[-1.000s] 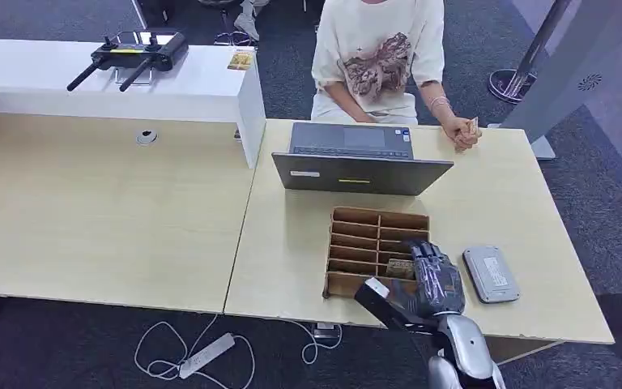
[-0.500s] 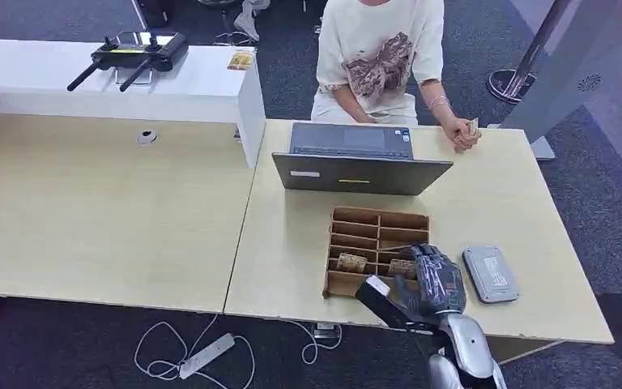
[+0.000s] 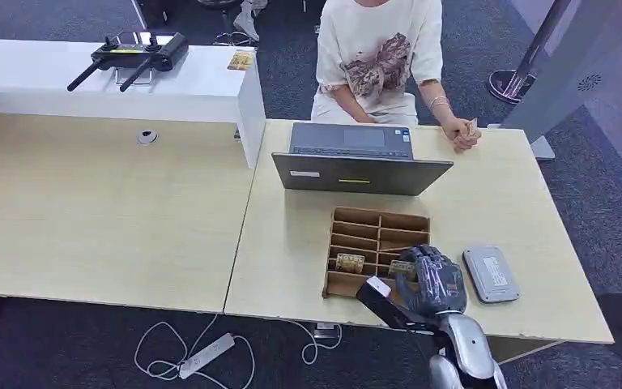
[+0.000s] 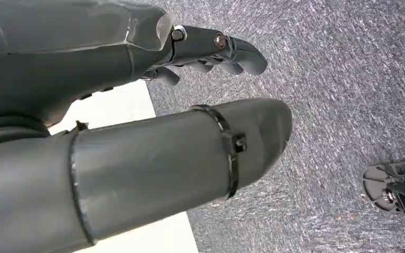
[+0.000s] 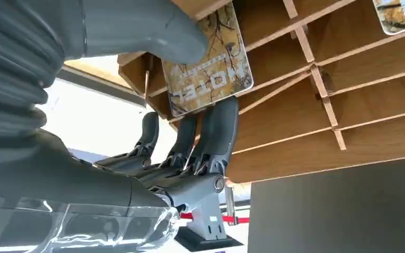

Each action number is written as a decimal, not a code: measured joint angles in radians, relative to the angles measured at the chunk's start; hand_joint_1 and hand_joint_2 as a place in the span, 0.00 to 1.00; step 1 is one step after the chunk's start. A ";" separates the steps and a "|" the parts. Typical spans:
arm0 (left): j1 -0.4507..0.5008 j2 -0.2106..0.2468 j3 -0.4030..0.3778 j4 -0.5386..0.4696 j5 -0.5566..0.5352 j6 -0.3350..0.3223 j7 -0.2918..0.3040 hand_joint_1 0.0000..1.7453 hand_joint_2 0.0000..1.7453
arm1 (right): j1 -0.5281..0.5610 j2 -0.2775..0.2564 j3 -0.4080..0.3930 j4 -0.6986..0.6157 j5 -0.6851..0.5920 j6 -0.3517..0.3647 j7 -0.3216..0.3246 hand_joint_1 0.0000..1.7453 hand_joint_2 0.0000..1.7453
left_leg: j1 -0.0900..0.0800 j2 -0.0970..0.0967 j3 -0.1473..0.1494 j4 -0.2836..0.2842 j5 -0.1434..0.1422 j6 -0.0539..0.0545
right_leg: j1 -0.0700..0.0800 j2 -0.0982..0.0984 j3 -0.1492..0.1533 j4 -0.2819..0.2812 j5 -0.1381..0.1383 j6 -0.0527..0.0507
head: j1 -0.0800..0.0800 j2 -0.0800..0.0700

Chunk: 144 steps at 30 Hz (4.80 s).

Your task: Pass the card to the sensor for recognition and then transmit it.

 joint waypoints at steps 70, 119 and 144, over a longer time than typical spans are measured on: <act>0.000 0.000 0.000 0.000 0.015 0.000 0.005 0.00 0.00 | -0.014 0.000 -0.017 0.000 -0.039 -0.071 -0.057 0.92 1.00 | 0.000 0.001 0.000 0.000 0.000 0.000 | 0.000 0.001 0.000 0.000 0.000 0.000 | 0.000 0.000; 0.000 0.000 0.000 0.000 0.019 0.000 -0.001 0.00 0.00 | -0.016 -0.013 -0.026 -0.020 -0.346 0.001 -0.223 0.99 1.00 | 0.000 0.001 0.000 0.000 0.000 0.000 | 0.000 0.001 0.000 0.000 0.000 0.000 | 0.000 0.000; 0.000 0.000 0.000 0.000 0.016 0.001 -0.002 0.00 0.00 | 0.007 -0.022 -0.033 -0.079 -0.398 0.006 -0.257 1.00 1.00 | 0.000 0.001 0.000 0.000 0.000 0.000 | 0.000 0.001 0.000 0.000 0.000 0.000 | 0.000 0.000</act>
